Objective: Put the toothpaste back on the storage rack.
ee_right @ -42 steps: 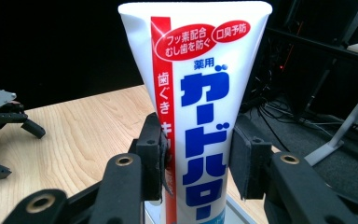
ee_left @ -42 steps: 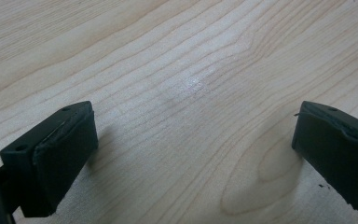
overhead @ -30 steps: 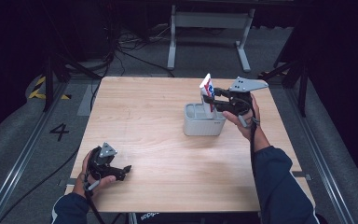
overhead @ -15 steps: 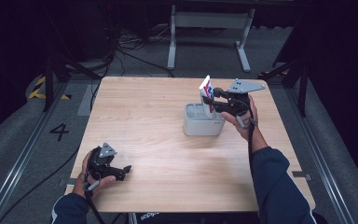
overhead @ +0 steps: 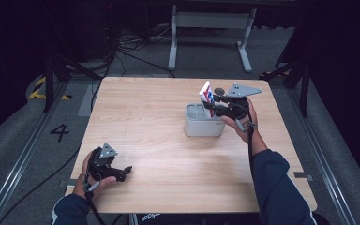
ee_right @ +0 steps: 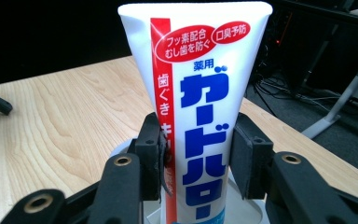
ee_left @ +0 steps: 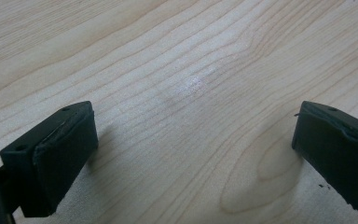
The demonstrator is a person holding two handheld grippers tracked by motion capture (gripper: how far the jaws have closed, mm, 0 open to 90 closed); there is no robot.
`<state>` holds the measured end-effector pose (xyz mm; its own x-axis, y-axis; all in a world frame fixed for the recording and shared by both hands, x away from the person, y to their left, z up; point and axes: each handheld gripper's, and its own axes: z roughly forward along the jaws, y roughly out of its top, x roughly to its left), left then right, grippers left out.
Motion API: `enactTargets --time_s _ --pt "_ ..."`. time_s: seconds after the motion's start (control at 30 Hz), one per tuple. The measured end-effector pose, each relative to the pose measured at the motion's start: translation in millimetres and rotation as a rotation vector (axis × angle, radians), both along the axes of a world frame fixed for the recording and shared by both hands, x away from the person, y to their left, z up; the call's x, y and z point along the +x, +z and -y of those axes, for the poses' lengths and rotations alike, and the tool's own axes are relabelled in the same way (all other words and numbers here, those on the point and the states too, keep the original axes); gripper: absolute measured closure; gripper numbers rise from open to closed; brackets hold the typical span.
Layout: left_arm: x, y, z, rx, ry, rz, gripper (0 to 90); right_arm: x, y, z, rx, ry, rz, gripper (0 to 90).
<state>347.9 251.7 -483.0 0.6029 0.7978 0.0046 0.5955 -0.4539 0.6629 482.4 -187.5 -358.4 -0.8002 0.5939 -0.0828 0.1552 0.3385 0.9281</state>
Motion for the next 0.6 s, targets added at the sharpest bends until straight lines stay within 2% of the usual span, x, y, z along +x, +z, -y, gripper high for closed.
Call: enactTargets --time_s 0.3,0.6 --pt "-0.4 -0.1 0.3 -0.004 0.002 -0.006 0.6 -2.0 -12.1 0.6 -0.068 0.006 -0.014 60.0" --pt "-0.6 -0.2 0.6 -0.008 0.007 -0.007 0.6 -3.0 -15.5 5.5 -0.104 0.008 -0.041 58.7"
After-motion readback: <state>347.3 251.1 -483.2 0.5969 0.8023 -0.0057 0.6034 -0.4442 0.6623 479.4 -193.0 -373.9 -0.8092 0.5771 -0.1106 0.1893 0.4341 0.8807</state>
